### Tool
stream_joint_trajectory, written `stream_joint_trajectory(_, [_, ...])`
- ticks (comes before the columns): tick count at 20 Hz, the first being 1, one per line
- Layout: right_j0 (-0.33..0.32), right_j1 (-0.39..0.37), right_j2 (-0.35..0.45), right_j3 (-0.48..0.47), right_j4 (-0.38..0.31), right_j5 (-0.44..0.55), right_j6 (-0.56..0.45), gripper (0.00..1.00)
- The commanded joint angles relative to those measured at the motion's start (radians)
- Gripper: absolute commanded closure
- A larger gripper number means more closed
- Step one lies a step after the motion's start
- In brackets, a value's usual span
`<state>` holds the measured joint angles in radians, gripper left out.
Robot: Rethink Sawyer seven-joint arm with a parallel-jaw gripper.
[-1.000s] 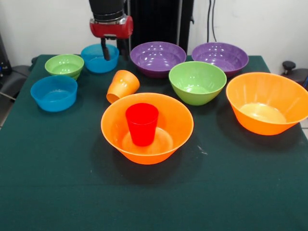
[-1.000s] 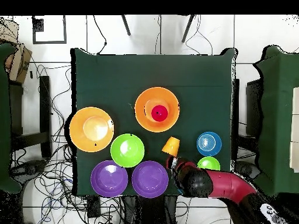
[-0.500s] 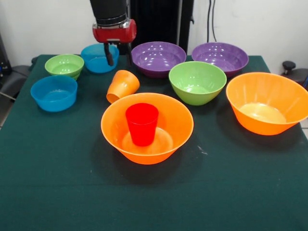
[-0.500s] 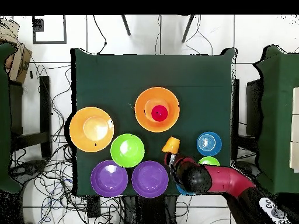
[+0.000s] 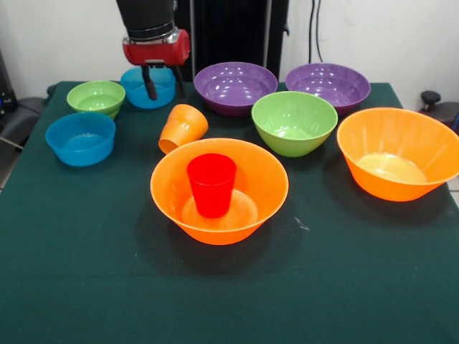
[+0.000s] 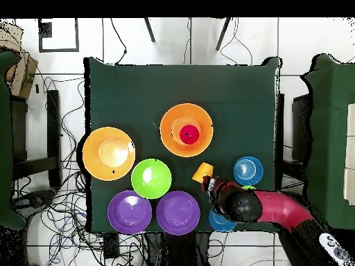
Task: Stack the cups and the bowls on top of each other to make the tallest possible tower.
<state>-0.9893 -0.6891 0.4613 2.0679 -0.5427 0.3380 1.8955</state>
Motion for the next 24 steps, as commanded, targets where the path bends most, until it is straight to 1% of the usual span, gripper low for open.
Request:
stream_joint_trajectory(1, [0.001,-0.018,0.126,-0.097,-0.075,0.155,-0.247,0.00])
stream_joint_trajectory(4, [-0.012,-0.043,0.144,-0.089,-0.073,0.183,-0.256,0.00])
stream_joint_trajectory(8, [-0.025,-0.026,0.164,-0.122,-0.091,0.211,-0.276,0.00])
stream_joint_trajectory(14, [-0.068,-0.032,0.201,-0.124,-0.106,0.246,-0.304,0.00])
stream_joint_trajectory(24, [-0.111,0.008,0.241,-0.186,-0.130,0.309,-0.343,0.00])
